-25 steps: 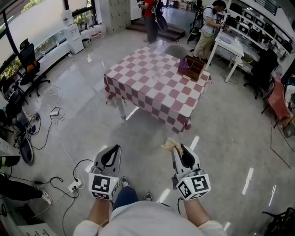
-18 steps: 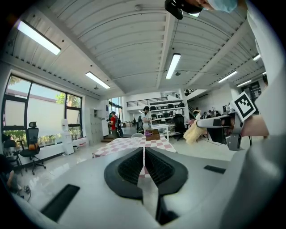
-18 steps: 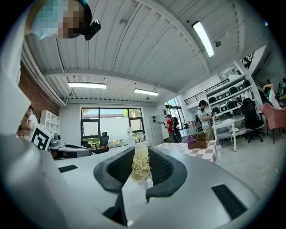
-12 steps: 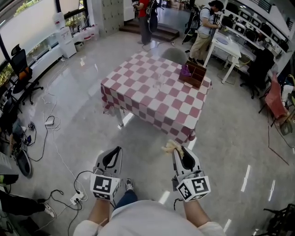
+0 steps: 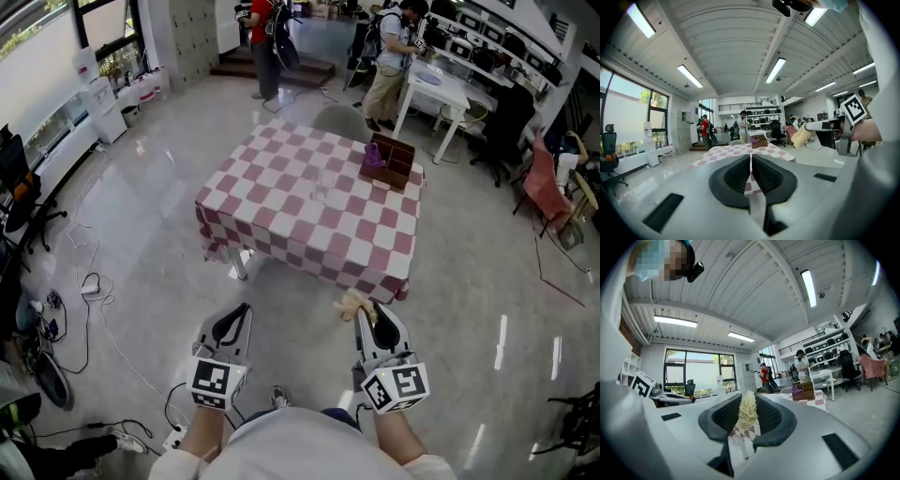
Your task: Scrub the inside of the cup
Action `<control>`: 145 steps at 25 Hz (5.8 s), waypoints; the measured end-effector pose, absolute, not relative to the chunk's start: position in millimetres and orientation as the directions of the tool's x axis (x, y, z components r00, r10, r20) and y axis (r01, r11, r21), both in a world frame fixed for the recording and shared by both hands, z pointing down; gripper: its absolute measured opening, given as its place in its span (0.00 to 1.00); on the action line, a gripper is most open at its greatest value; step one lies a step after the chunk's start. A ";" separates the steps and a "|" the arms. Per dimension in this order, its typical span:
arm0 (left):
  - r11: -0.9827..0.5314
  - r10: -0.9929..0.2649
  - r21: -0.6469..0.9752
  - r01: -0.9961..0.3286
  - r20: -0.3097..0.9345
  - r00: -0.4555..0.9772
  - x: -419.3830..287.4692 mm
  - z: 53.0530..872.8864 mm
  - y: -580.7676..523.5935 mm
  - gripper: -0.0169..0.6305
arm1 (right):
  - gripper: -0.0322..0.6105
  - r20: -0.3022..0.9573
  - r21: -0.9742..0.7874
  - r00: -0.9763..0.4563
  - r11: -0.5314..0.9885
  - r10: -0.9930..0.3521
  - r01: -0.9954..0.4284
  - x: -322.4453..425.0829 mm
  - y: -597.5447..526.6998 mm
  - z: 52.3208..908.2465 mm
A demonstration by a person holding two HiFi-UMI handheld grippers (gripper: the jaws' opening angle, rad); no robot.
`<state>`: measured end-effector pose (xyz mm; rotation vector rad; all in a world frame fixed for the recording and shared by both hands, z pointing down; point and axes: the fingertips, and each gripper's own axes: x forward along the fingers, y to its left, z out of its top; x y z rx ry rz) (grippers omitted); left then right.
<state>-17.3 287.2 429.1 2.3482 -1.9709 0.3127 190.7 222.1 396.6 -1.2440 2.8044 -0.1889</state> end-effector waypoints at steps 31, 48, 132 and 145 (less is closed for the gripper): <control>-0.298 -0.941 -0.078 -0.951 0.190 0.279 -94.3 441.1 92.9 0.09 | 0.21 0.005 -0.140 -0.613 0.606 -0.790 -0.783 112.2 52.5 412.3; -0.416 -0.901 -0.091 -0.905 0.177 0.396 -83.2 451.2 -49.4 0.09 | 0.21 0.002 -0.120 -0.582 0.578 -0.813 -0.807 105.8 -67.1 422.4; -0.960 -0.256 0.030 -0.277 0.300 0.919 -2.0 601.7 -201.5 0.59 | 0.21 0.152 -0.107 -0.215 0.200 -0.965 -0.974 86.7 -129.5 463.9; -0.947 -0.288 0.056 -0.317 0.294 0.911 22.0 617.2 -214.0 0.59 | 0.21 0.180 -0.094 -0.183 0.168 -0.967 -0.981 95.0 -123.2 466.9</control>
